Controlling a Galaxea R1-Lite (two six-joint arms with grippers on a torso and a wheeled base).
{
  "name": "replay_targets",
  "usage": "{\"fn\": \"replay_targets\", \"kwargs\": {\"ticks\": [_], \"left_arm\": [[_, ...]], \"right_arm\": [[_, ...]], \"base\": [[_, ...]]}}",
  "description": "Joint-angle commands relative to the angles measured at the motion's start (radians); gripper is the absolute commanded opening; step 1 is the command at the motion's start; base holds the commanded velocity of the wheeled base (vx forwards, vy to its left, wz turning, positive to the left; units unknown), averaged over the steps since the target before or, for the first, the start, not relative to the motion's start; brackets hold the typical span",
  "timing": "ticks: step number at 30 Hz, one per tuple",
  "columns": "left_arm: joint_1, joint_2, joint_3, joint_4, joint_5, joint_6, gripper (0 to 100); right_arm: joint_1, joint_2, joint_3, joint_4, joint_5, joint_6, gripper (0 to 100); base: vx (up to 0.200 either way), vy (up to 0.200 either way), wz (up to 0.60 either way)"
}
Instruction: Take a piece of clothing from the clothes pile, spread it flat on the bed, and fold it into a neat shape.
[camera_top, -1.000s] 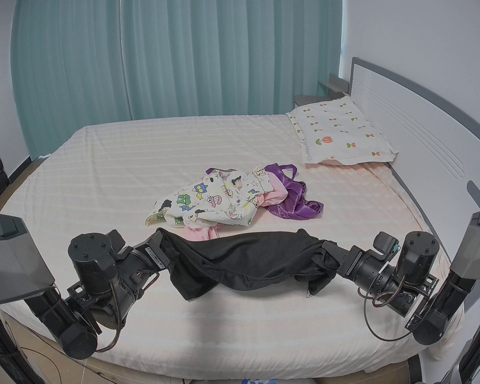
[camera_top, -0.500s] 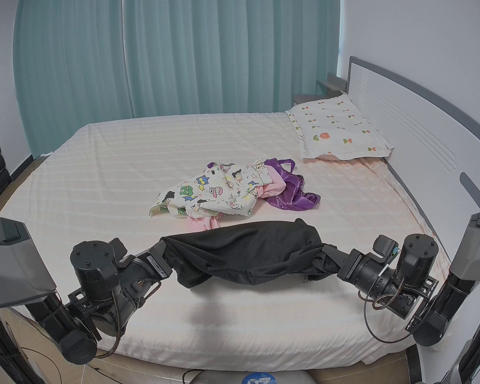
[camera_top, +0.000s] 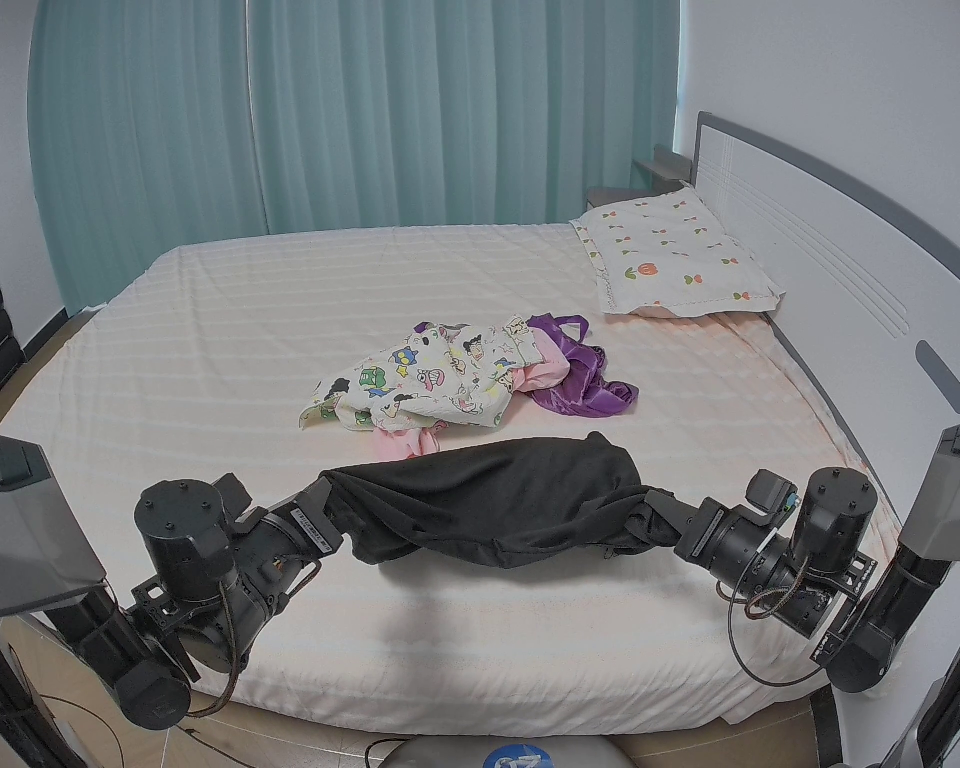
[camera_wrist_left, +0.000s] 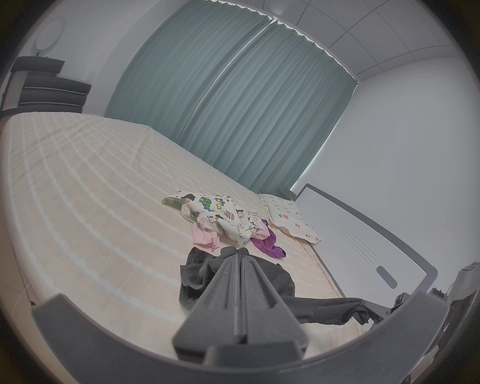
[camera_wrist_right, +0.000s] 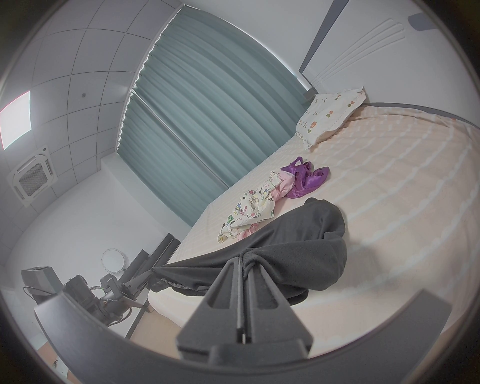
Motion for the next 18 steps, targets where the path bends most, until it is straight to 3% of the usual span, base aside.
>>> {"fn": "replay_targets", "kwargs": {"ticks": [1, 16, 18], "left_arm": [[0.001, -0.011, 0.005, 0.0, 0.001, 0.0, 0], [0.006, 0.0, 0.012, 0.0, 0.001, -0.005, 0], [0.006, 0.0, 0.012, 0.0, -0.001, -0.005, 0]], "right_arm": [[0.0, -0.001, 0.0, -0.015, 0.0, 0.0, 0], [0.007, -0.005, 0.0, -0.015, -0.001, 0.0, 0], [0.007, -0.005, 0.0, -0.015, -0.001, 0.0, 0]], "base": [[0.0, 0.2, 0.0], [0.0, 0.2, 0.0], [0.0, 0.0, 0.0]]}}
